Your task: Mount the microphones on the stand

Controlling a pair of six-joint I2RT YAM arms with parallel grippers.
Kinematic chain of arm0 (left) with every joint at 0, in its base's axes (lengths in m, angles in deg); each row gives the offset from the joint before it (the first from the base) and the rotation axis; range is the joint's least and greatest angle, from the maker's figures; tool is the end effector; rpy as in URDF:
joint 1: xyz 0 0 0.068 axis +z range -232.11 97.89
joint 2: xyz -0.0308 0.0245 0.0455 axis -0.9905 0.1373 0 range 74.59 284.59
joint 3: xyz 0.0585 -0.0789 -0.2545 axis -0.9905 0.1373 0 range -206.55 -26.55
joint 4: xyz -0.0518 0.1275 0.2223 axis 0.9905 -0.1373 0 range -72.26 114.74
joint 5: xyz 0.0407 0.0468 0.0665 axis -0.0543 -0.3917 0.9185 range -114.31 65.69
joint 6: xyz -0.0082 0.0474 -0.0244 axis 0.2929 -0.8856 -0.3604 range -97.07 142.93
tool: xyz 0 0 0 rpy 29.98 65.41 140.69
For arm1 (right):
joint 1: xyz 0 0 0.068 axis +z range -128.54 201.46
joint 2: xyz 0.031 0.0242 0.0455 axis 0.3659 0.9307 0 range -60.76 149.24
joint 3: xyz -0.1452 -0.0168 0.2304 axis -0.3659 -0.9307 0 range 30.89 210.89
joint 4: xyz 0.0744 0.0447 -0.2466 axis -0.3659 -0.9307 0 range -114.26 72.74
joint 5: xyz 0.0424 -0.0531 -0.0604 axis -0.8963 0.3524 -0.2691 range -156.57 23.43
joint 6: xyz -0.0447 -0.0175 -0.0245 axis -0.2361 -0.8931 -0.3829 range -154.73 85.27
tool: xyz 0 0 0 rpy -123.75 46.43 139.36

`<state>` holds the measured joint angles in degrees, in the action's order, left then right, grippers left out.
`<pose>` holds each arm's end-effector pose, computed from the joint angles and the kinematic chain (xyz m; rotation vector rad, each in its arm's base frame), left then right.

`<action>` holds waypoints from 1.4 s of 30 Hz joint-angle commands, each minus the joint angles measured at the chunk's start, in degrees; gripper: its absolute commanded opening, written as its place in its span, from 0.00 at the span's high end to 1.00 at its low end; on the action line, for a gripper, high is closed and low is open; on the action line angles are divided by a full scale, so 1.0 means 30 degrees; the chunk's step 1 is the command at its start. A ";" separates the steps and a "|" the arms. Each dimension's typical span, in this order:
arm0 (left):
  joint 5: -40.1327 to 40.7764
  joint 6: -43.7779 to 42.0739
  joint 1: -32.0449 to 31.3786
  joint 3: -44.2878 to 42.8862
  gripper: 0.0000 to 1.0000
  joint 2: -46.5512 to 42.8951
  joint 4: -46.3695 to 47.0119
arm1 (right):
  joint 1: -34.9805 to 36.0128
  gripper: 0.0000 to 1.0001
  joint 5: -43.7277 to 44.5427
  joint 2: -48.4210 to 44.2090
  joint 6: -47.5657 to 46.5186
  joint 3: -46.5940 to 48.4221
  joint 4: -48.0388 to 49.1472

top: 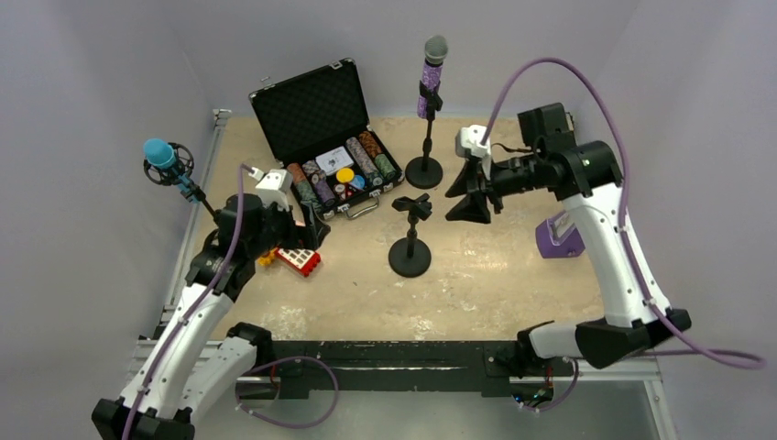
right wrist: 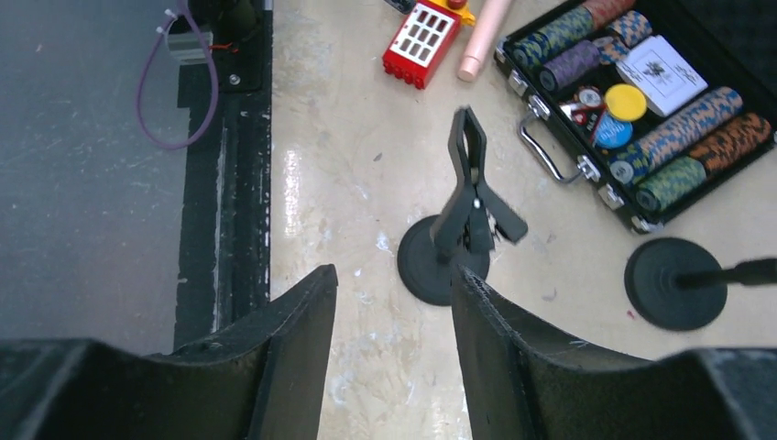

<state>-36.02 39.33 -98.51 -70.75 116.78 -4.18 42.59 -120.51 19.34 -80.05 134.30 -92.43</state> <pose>0.1555 -0.0533 0.3101 0.1305 2.0732 -0.5633 0.2083 0.1113 0.4509 -1.4990 1.5960 0.9166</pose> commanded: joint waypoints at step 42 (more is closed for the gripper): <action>1.0620 1.2883 0.3093 -1.0572 0.54 2.1495 -0.5722 | -0.6009 0.46 -0.4972 -0.5724 0.2351 -1.4626 1.0308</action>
<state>-2.44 75.95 -89.92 -99.52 180.01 -20.01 24.86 -132.72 1.85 -71.52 89.12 -60.32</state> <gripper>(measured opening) 0.471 0.538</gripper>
